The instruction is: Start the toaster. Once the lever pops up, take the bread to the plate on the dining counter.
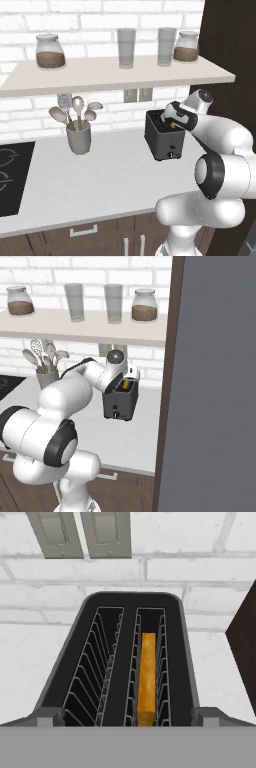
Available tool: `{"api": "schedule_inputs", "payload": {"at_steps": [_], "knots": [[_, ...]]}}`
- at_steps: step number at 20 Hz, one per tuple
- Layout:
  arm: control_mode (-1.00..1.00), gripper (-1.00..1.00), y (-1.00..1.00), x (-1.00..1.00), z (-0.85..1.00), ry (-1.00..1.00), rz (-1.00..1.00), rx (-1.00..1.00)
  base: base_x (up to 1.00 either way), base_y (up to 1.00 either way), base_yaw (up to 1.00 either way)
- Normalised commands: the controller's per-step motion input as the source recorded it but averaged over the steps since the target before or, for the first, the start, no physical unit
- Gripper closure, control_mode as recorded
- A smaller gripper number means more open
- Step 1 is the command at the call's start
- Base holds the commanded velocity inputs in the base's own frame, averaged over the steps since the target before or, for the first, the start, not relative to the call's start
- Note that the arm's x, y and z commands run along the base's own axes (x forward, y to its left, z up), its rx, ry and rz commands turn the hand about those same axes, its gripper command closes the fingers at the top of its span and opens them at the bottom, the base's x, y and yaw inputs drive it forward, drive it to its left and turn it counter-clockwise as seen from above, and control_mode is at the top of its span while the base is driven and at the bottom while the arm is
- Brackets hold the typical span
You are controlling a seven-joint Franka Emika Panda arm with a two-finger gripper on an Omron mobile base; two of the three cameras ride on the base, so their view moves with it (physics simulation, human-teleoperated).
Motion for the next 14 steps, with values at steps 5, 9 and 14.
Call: {"api": "schedule_inputs", "payload": {"at_steps": [5,9,14], "knots": [[-1.00,-1.00,0.00,0.00,0.00,0.00,0.00,0.00,0.00,0.00,0.00],[-1.00,-1.00,0.00,0.00,0.00,0.00,0.00,0.00,0.00,0.00,0.00],[-1.00,-1.00,0.00,0.00,0.00,0.00,0.00,0.00,0.00,0.00,0.00]]}}
